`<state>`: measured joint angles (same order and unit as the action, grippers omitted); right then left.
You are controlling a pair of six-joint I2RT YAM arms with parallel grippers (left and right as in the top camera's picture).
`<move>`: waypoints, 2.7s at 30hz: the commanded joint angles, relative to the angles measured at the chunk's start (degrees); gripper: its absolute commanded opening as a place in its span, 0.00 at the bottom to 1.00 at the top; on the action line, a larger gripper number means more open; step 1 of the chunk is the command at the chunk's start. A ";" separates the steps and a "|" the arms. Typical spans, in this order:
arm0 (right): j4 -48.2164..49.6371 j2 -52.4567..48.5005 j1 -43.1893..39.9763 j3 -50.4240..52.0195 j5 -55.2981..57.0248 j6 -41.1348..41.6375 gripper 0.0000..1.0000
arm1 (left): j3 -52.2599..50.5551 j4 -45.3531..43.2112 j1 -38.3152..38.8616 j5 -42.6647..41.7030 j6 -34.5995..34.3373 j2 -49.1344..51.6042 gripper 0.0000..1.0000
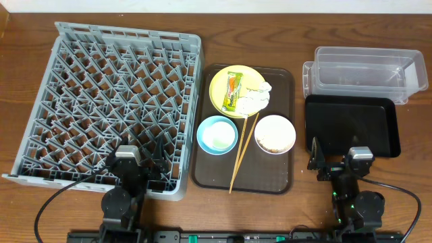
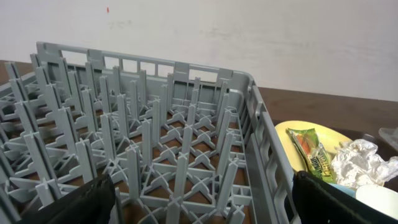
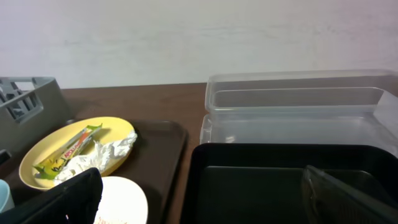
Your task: Sort waste into correct bins and load items into the dishwasher
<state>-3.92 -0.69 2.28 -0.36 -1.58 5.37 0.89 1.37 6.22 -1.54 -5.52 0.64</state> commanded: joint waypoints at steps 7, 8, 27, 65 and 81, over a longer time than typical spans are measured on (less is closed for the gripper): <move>-0.22 0.09 1.01 0.04 -0.39 -0.74 0.99 | -0.66 2.67 0.28 0.74 0.76 -0.31 0.91; -0.22 0.09 1.01 0.04 -0.39 -0.74 0.99 | -0.66 2.67 0.31 0.74 0.76 -0.31 0.91; -0.22 0.09 1.01 0.04 -0.39 -0.74 0.99 | -0.66 2.67 0.28 0.74 0.76 -0.31 0.91; -4.31 -18.29 1.01 -16.24 -8.31 4.37 0.99 | 19.69 19.87 0.28 1.01 0.59 15.87 0.91; -37.11 -71.45 3.69 -65.79 -24.48 -12.31 0.99 | 45.00 41.66 0.28 0.96 0.59 44.13 0.91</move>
<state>-36.84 -66.54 4.01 -58.92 -22.76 -0.08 43.97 42.44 6.22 -1.08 -5.54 43.38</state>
